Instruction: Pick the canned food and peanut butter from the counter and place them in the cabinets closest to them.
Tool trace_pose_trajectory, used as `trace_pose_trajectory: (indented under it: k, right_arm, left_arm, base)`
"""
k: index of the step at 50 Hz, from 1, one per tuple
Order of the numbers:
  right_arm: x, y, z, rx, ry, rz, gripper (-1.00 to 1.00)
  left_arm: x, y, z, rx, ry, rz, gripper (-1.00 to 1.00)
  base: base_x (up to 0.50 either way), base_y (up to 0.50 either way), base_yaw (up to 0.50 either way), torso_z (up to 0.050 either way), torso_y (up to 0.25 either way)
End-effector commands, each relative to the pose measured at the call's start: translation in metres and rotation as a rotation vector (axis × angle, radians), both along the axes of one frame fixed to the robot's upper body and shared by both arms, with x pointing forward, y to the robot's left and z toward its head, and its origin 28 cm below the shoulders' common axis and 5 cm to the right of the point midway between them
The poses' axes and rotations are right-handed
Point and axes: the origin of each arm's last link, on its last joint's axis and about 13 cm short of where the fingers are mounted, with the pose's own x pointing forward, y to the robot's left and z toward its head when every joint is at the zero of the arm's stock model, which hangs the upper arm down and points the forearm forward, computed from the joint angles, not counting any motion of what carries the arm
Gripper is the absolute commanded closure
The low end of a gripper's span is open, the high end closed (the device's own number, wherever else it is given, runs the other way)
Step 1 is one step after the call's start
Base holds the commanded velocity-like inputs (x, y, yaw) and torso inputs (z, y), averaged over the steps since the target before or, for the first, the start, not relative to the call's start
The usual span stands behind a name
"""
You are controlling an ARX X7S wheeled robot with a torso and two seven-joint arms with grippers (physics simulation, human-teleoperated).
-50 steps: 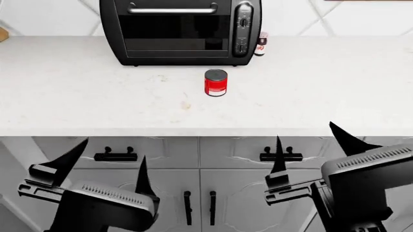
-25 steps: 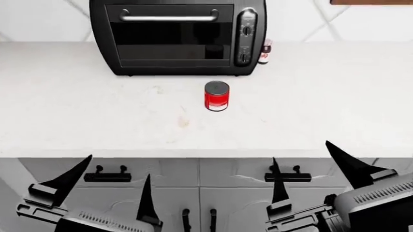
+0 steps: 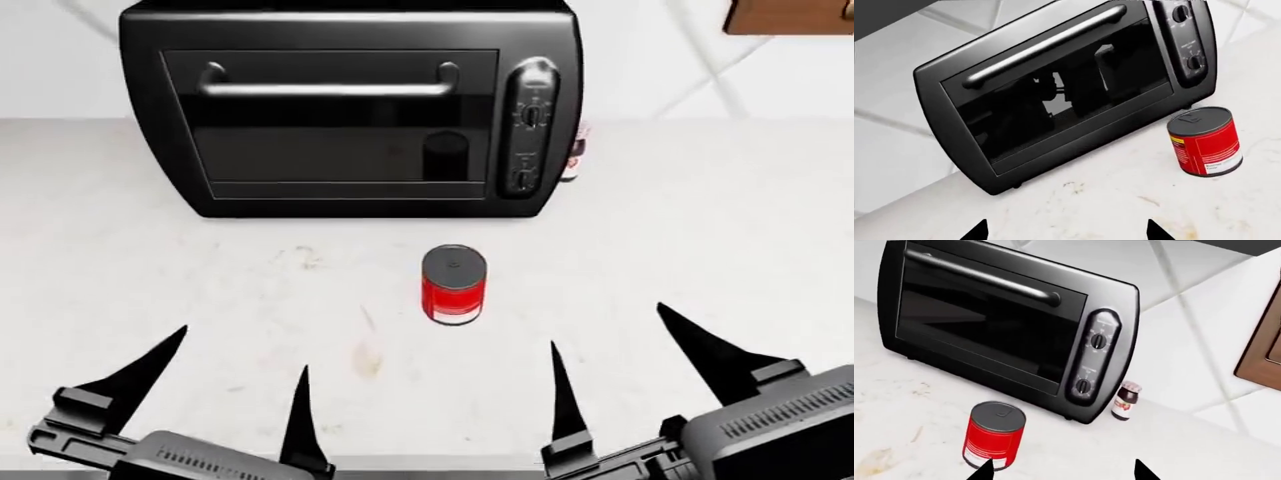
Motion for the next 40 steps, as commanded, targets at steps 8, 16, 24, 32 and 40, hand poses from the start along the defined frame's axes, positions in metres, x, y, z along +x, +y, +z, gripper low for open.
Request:
trace_pose_trajectory:
  k: [8, 16, 24, 32, 40]
  right_arm:
    - [0.0, 0.001, -0.001, -0.004, 0.008, 0.01, -1.0]
    - [0.0, 0.003, -0.001, -0.006, 0.01, 0.015, -1.0]
    - [0.0, 0.003, -0.002, 0.0, 0.013, 0.01, -1.0]
    - [0.002, 0.009, 0.004, 0.088, 0.232, 0.196, -1.0]
    - [-0.004, 0.018, 0.012, 0.152, 0.364, 0.335, -1.0]
  left_arm:
    - [-0.001, -0.001, -0.001, 0.0, 0.005, -0.015, -1.0]
    - [-0.001, -0.001, -0.002, 0.001, 0.006, -0.014, -1.0]
    - [-0.002, -0.001, -0.002, 0.002, 0.006, -0.018, -1.0]
    - [-0.003, -0.002, -0.001, 0.003, 0.004, -0.023, -1.0]
    - [-0.005, -0.004, 0.0, 0.007, 0.003, -0.032, -1.0]
  base:
    - [0.5, 0.0, 0.0, 0.0, 0.001]
    - [0.5, 0.0, 0.0, 0.0, 0.001]
    - [0.31, 0.0, 0.0, 0.0, 0.001]
    - [0.0, 0.0, 0.0, 0.0, 0.0]
    - [0.0, 0.0, 0.0, 0.0, 0.0]
